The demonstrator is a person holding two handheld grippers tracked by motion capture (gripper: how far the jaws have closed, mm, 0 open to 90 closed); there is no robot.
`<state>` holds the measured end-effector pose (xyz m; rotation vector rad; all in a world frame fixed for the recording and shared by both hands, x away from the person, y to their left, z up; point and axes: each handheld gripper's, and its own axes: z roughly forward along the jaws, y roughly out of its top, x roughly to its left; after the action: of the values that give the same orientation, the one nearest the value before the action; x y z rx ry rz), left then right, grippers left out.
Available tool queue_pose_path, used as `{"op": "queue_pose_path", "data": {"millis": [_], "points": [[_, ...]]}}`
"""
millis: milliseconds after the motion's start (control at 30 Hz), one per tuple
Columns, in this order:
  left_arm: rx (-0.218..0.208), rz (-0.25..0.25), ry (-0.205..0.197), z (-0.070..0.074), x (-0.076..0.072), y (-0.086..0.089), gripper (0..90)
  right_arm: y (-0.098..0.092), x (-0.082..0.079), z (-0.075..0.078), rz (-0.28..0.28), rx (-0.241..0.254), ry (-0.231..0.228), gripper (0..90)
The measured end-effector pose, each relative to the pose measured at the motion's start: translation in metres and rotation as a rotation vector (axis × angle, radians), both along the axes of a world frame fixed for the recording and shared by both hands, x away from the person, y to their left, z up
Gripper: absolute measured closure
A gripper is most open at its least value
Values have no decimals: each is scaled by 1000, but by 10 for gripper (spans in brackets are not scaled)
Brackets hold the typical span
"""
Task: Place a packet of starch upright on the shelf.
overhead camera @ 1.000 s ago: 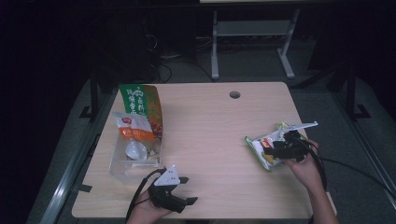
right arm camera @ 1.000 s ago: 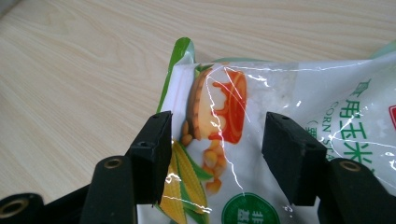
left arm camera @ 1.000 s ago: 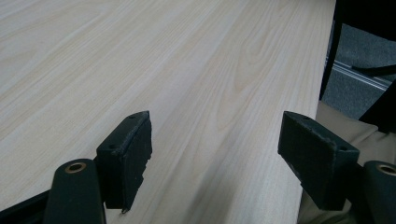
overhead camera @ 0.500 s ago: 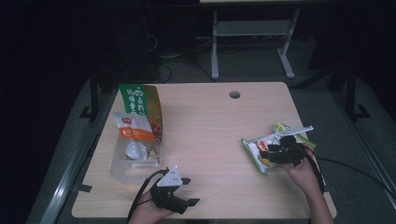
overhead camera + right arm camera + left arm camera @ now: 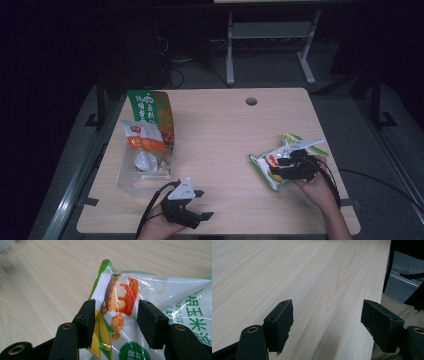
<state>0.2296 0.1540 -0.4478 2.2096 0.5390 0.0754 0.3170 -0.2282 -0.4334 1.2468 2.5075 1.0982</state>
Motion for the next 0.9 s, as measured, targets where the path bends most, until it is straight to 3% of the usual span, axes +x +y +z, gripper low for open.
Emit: {"op": "queue_pose_path", "data": {"millis": [700,900], "points": [[-3,-1,-4,1,-1,1,258,27,-9,2,107,-14,5,483],[-3,1,-8,2,-1,1,258,27,-10,1,95,5,9,480]]}}
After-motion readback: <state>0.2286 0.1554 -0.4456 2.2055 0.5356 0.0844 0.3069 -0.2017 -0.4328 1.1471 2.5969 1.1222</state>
